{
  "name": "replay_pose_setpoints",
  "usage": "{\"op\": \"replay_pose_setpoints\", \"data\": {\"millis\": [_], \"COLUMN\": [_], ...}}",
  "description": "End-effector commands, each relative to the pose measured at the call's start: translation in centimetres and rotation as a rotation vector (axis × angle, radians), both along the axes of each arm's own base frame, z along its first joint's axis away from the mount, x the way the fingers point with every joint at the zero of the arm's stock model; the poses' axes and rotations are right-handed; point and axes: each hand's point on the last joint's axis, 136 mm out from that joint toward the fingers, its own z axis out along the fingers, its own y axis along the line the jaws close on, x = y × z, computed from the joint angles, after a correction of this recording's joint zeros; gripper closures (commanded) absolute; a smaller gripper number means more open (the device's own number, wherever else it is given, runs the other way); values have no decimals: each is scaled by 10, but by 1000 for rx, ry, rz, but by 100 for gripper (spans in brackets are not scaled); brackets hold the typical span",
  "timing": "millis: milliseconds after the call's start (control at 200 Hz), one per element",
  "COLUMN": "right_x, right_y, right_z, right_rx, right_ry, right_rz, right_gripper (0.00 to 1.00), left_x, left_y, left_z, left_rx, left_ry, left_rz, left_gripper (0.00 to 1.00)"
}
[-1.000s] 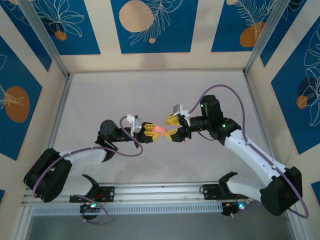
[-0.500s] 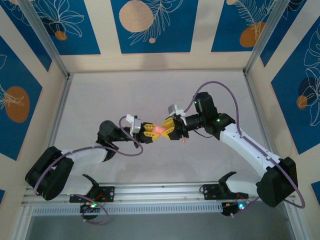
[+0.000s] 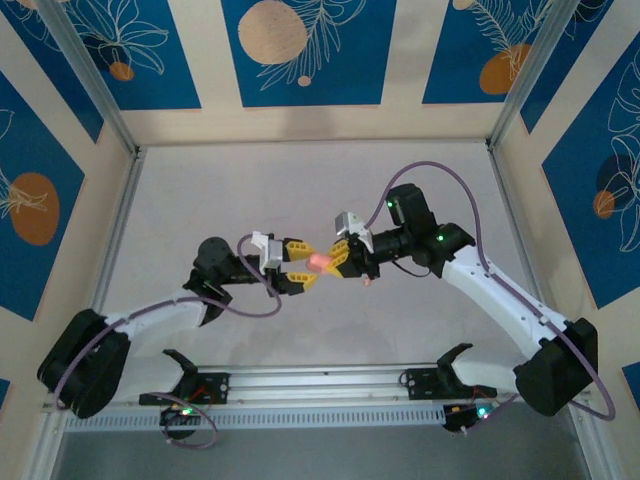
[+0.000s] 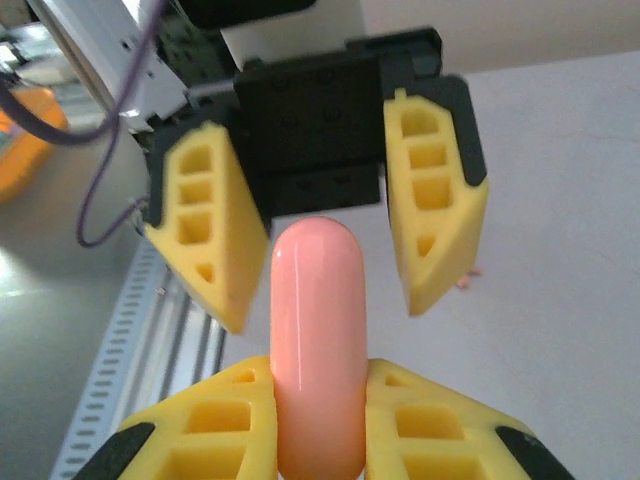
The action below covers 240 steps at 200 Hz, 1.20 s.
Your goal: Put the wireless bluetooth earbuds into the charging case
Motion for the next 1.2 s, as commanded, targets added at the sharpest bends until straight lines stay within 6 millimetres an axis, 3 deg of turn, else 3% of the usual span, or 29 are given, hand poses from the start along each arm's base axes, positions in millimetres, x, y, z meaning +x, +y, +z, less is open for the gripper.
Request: {"op": "replay_pose_setpoints", "data": {"millis": [0,440,870,950,1030,1195], "right_x": [-2,-11,-11,-11,-9,-8], "right_y": [-7,12,17,17,17,16], "right_z": [-4,-8,-11,-12,-13,-14], "right_rx": [-111,-195,-197,-200,-203,-202], "right_ry": [-79,-195,-196,-195,-195,-200], "right_rz": [-23,64,78,75,66,61], "right_gripper": [87,88,88,88,88,88], "left_x": [5,-1,-7,-6,-6,-6], "left_y": [5,5,2,2,2,1], "left_z": [-9,-28,-20,-19,-18,-16], "left_rx": [114,259,222,217,209,201], "left_ry": [-67,-53,-47,-46,-46,-40], "left_rz": [54,24,-13,-12,-8,-10], "left_gripper": [41,47,73,73,65,64]}}
